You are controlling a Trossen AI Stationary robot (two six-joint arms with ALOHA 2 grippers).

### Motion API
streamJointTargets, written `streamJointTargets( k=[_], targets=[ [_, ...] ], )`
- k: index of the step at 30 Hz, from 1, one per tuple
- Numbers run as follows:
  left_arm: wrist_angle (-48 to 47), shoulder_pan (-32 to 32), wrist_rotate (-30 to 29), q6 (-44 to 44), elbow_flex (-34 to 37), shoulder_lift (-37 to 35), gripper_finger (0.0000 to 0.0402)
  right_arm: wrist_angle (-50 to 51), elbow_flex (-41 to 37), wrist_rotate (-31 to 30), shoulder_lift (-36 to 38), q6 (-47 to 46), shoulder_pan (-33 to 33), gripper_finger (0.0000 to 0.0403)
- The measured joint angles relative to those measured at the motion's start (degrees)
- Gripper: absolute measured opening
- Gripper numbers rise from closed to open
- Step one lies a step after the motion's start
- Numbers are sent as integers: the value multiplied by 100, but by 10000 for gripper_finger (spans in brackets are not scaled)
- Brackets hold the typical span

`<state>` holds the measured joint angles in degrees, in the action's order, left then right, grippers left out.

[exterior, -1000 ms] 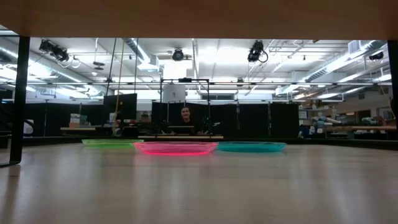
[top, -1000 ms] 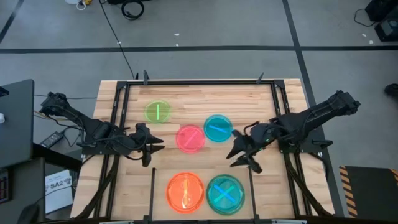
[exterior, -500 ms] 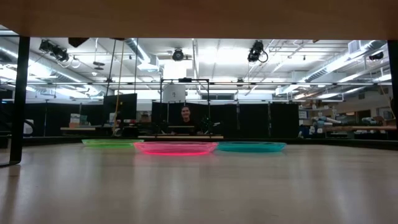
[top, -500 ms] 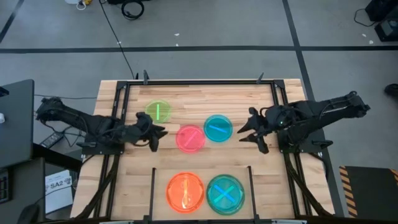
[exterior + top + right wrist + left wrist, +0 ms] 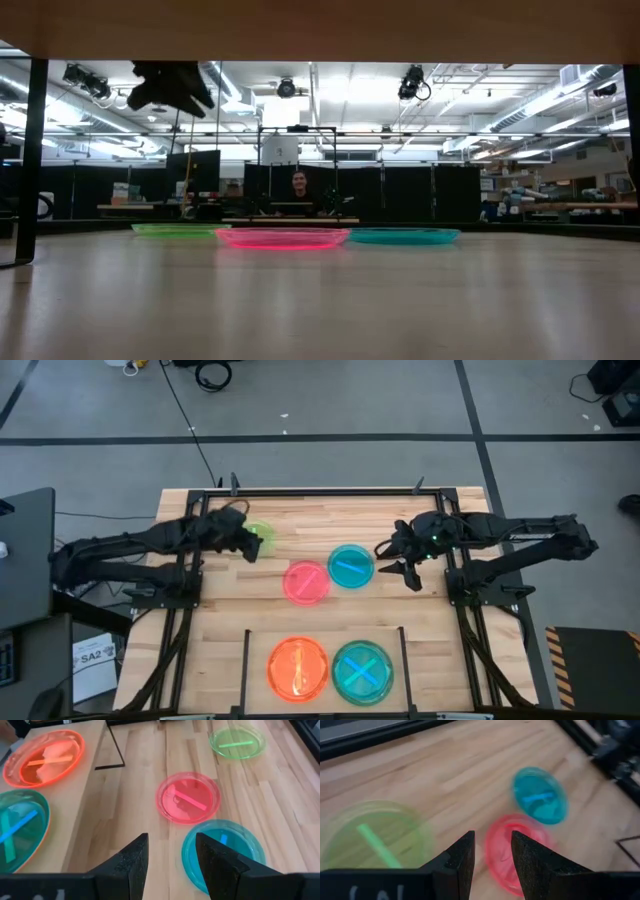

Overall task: Place and stack plates onto a shelf
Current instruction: Stack the green plate on top of the orange plate on the shelf

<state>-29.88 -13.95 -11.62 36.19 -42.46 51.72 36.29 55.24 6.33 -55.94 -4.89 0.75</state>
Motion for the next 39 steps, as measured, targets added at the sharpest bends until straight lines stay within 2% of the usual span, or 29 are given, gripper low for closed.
streamJointTargets(
  k=[3,9,13,16,23,32,36,39],
  targets=[
    [-219,-652,326,-203,0,0,134,-28,0,113,-112,43,161,170],
    [-706,-1758,443,-564,0,0,134,-31,2,174,-320,57,331,170],
    [-931,-2415,513,-910,0,2,134,-18,0,556,-419,47,397,170],
    [-949,-2925,879,-1214,0,26,134,-32,0,771,-455,42,411,170],
    [-929,-3954,1353,-1905,0,622,134,-64,0,798,-483,52,411,170],
    [-673,-4812,1970,-2548,0,1940,134,-66,0,798,-483,57,411,170],
    [-606,-4989,2046,-2684,-12,2368,134,-66,0,798,-483,57,411,170],
    [-543,-4951,2054,-2640,-97,2414,134,-66,0,801,-483,57,411,170]
  ],
)
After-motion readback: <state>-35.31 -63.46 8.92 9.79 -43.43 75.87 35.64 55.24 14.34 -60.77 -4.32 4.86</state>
